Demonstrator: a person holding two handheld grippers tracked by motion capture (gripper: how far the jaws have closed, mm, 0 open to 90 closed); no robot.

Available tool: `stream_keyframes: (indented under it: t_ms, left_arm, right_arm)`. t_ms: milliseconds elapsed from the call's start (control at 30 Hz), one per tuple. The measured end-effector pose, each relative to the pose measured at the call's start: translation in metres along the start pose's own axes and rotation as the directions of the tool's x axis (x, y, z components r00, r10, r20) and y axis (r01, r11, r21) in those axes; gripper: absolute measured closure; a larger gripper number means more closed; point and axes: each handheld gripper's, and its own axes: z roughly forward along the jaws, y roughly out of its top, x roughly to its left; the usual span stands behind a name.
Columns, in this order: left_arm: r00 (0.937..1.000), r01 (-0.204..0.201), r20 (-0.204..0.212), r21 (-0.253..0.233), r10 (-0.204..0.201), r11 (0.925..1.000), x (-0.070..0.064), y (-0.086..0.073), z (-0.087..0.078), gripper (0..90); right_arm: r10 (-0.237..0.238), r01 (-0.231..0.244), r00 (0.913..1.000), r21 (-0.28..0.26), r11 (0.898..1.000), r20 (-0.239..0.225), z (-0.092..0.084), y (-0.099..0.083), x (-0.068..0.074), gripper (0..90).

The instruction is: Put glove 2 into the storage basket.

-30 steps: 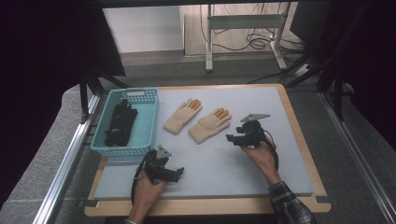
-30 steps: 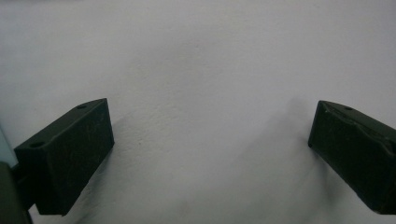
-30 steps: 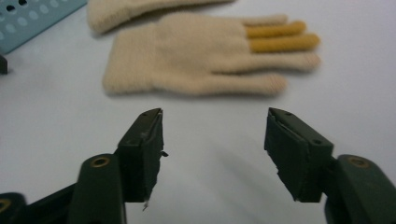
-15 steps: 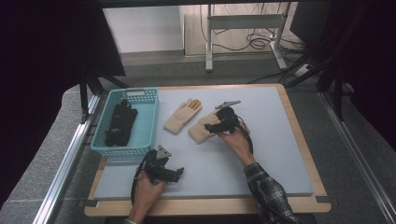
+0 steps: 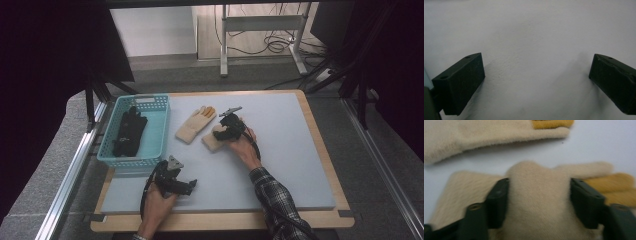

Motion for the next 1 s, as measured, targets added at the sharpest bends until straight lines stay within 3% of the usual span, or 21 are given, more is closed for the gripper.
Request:
stream_keyframes:
  t_ms: [133, 267, 433, 500, 567, 633, 700, 800, 833, 900, 1000]
  left_arm:
    - [1.0000, 0.000, 0.000, 0.000, 0.000, 1.0000, 0.000, 0.000, 0.000, 0.4]
    - [1.0000, 0.001, 0.001, 0.000, -0.001, 1.0000, 0.000, 0.000, 0.000, 0.4]
    - [1.0000, -0.003, 0.000, 0.003, 0.003, 1.0000, 0.000, 0.000, 0.000, 0.4]
    - [1.0000, -0.001, 0.000, 0.000, 0.001, 1.0000, 0.000, 0.000, 0.000, 0.4]
    - [1.0000, 0.000, 0.000, 0.001, 0.000, 1.0000, 0.000, 0.000, 0.000, 0.4]
    - [1.0000, -0.001, 0.000, 0.001, 0.001, 1.0000, 0.000, 0.000, 0.000, 0.4]
    - [1.0000, -0.002, 0.000, 0.001, 0.002, 1.0000, 0.000, 0.000, 0.000, 0.4]
    - [1.0000, -0.002, 0.000, 0.002, 0.002, 1.0000, 0.000, 0.000, 0.000, 0.4]
    - [1.0000, -0.001, 0.000, 0.001, 0.001, 1.0000, 0.000, 0.000, 0.000, 0.4]
    - [1.0000, -0.001, -0.001, 0.001, 0.001, 1.0000, 0.000, 0.000, 0.000, 0.4]
    - [1.0000, -0.001, -0.001, 0.001, 0.001, 1.0000, 0.000, 0.000, 0.000, 0.4]
  right_arm:
    - [-0.030, 0.030, 0.9995, 0.021, 0.999, -0.009, -0.005, 0.001, 0.000, 49.9]
    - [-0.083, 0.085, 0.9951, 0.021, 0.996, -0.053, -0.018, 0.004, -0.001, 51.0]
    - [-0.180, 0.179, 0.9758, -0.014, 0.984, -0.124, -0.056, 0.003, 0.005, 50.6]
    - [-0.218, 0.216, 0.9612, -0.028, 0.976, -0.169, -0.073, -0.001, 0.010, 50.0]
    - [-0.250, 0.248, 0.9407, -0.040, 0.968, -0.229, -0.090, -0.008, 0.015, 49.2]
    - [-0.284, 0.282, 0.9117, -0.051, 0.958, -0.297, -0.103, -0.019, 0.022, 48.3]
    - [-0.323, 0.323, 0.8849, -0.058, 0.945, -0.336, -0.111, -0.033, 0.030, 47.3]
    - [-0.354, 0.358, 0.8455, -0.068, 0.931, -0.400, -0.112, -0.056, 0.039, 43.5]
    - [-0.366, 0.371, 0.8370, -0.069, 0.926, -0.407, -0.110, -0.063, 0.042, 39.6]
    - [-0.367, 0.368, 0.8359, -0.079, 0.926, -0.408, -0.108, -0.073, 0.044, 31.6]
    - [-0.317, 0.299, 0.8699, -0.106, 0.948, -0.378, -0.113, -0.074, 0.033, 28.9]
